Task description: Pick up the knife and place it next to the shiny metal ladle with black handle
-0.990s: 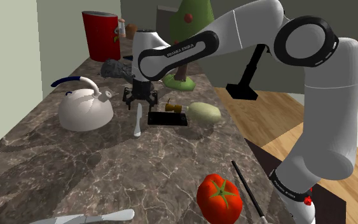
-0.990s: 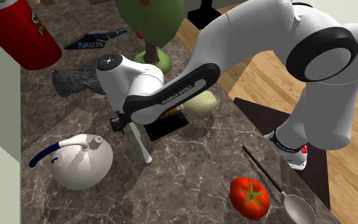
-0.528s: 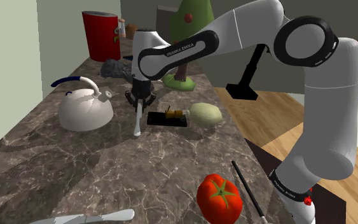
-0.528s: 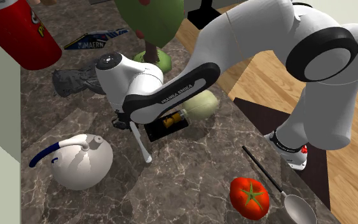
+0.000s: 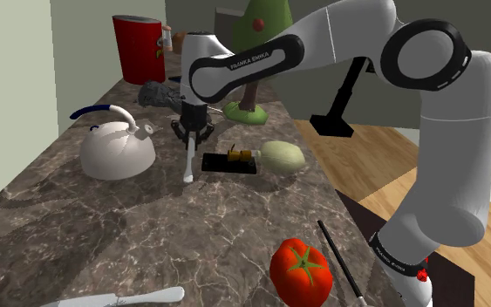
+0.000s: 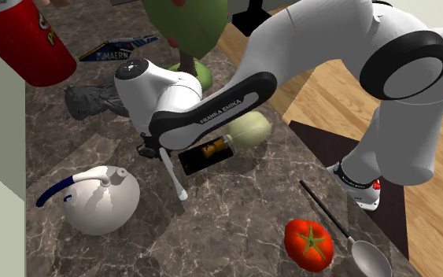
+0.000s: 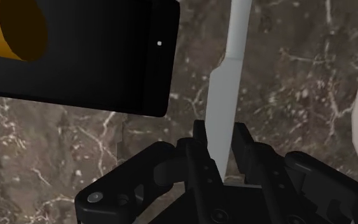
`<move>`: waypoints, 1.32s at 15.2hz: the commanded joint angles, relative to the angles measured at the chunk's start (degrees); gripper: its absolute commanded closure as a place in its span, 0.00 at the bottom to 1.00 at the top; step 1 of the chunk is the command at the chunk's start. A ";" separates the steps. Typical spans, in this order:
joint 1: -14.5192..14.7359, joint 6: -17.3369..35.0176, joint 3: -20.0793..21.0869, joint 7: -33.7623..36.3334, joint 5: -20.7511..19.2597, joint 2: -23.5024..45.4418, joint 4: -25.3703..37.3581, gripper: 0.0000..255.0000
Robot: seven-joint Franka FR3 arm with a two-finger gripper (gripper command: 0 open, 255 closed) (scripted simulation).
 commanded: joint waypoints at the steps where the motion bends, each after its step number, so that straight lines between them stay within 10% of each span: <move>1: -0.13 -1.32 0.09 -0.20 0.22 -0.60 0.72 1.00; 16: -0.25 -11.32 0.67 -0.62 1.32 -3.83 7.62 1.00; 20: 0.35 -7.78 2.12 1.66 3.04 -11.34 -3.12 1.00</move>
